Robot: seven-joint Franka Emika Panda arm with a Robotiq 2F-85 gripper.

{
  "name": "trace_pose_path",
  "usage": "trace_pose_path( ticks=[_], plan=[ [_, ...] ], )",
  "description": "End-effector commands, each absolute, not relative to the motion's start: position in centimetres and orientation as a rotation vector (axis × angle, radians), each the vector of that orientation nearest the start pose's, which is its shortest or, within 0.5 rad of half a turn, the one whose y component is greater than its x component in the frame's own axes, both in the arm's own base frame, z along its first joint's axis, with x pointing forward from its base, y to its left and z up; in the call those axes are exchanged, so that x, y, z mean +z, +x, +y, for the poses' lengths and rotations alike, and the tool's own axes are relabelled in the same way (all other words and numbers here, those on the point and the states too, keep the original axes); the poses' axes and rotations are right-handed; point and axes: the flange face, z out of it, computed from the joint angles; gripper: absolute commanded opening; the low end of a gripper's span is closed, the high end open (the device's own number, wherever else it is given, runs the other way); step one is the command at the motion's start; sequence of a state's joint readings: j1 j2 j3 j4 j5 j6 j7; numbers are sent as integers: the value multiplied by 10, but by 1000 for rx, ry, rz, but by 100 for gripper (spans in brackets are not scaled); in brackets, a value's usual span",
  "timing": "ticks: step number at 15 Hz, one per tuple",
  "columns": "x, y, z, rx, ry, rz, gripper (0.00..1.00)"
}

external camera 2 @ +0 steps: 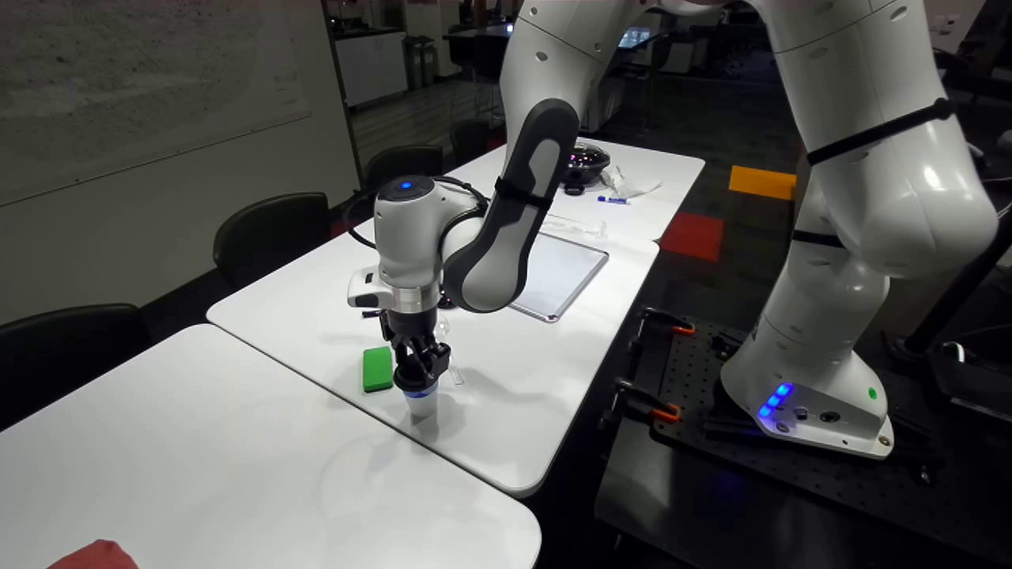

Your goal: Pick up the black lid from the table and put it on the small cup.

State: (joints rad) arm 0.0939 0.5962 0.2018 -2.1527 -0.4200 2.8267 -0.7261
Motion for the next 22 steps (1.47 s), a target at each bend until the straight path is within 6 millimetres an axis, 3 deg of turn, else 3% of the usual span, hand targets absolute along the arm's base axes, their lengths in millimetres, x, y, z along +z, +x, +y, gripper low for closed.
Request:
trace_pose_path(
  ticks=[1,2,4,6,14,18,22],
  plan=[
    [133,537,190,-171,-2460,-2072,72],
    [133,537,190,-173,-2460,-2074,74],
    [134,537,191,-177,-2459,-2078,94],
    [134,537,192,-179,-2459,-2080,100],
    [144,530,193,-191,-2471,-2072,100],
    [186,506,198,-265,-2458,-2103,100],
    [250,480,201,-360,-2498,-2144,100]
  ],
)
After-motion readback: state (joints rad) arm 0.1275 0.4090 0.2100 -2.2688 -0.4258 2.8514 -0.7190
